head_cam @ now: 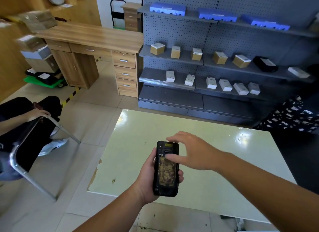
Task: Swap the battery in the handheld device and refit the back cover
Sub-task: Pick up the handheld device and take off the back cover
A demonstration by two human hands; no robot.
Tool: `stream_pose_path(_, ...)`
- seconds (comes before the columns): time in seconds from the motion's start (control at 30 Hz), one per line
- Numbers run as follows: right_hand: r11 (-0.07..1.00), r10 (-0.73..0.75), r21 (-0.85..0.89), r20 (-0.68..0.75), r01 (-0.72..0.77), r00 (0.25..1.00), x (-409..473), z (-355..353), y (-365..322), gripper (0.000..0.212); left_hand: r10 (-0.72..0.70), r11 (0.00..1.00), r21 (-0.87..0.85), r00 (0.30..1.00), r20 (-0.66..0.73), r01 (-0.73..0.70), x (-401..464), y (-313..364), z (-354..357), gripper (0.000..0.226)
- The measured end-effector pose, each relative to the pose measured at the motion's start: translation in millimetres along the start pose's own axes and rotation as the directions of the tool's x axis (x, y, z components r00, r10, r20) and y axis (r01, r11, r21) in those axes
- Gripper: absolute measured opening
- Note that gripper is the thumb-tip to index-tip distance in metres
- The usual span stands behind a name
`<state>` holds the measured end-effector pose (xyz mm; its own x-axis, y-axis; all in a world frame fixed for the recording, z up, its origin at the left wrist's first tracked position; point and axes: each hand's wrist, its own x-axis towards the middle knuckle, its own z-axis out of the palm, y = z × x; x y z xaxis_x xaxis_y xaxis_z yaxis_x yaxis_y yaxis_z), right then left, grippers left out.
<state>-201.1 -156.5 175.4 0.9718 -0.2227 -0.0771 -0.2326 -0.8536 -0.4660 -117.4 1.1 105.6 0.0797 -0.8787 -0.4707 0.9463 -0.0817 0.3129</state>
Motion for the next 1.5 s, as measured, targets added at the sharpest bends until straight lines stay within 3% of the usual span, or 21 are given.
stream_pose_path(0.07, 0.992, 0.089, 0.091, -0.064, -0.084, 0.994, 7, 14, -11, 0.051, 0.037, 0.999, -0.004, 0.999, -0.028, -0.037, 1, 0, 0, 0.072)
stream_pose_path(0.23, 0.990, 0.138, 0.067, -0.202, -0.127, 0.969, 16, 29, -23, 0.032, 0.092, 0.995, -0.022, 0.991, -0.100, -0.095, 0, 2, 0, 0.068)
stream_pose_path(0.47, 0.988, 0.122, -0.052, -0.306, -0.144, 0.944, 18, 41, -30, 0.035, 0.107, 0.994, 0.017, 0.983, -0.151, -0.105, -1, 0, 5, 0.065)
stream_pose_path(0.63, 0.977, 0.214, 0.080, -0.399, -0.199, 0.892, 18, 52, -37, 0.022, 0.085, 0.994, 0.078, 0.977, -0.196, -0.071, 1, 2, 3, 0.061)
stream_pose_path(0.77, 0.966, 0.252, 0.149, -0.355, -0.211, 0.900, 17, 55, -39, 0.022, 0.087, 0.994, 0.085, 0.979, -0.182, -0.072, 0, 2, 4, 0.061)
stream_pose_path(0.93, 0.835, 0.278, 0.528, -0.170, -0.151, 0.945, 6, 41, -23, 0.036, 0.118, 0.992, 0.054, 0.986, -0.116, -0.113, -3, 9, 1, 0.069)
stream_pose_path(1.03, 0.830, 0.284, 0.535, -0.163, -0.157, 0.945, 2, 37, -19, 0.048, 0.077, 0.997, 0.025, 0.995, -0.070, -0.075, -2, 9, -2, 0.073)
stream_pose_path(1.17, 0.789, 0.333, 0.583, -0.145, -0.191, 0.932, 3, 37, -24, 0.048, 0.084, 0.996, 0.026, 0.994, -0.065, -0.083, 1, 8, -6, 0.075)
stream_pose_path(1.23, 0.711, 0.418, 0.658, -0.114, -0.247, 0.901, 5, 41, -28, 0.045, 0.104, 0.994, 0.047, 0.992, -0.077, -0.100, 1, 9, -9, 0.074)
stream_pose_path(1.33, 0.431, 0.622, 0.785, 0.098, -0.444, 0.777, 13, 48, -40, 0.031, 0.155, 0.980, 0.144, 0.981, -0.116, -0.138, 2, 13, -13, 0.068)
stream_pose_path(1.5, 0.162, 0.699, 0.810, 0.309, -0.564, 0.645, 28, 52, -59, 0.022, 0.218, 0.949, 0.267, 0.960, -0.175, -0.167, 3, 19, -11, 0.061)
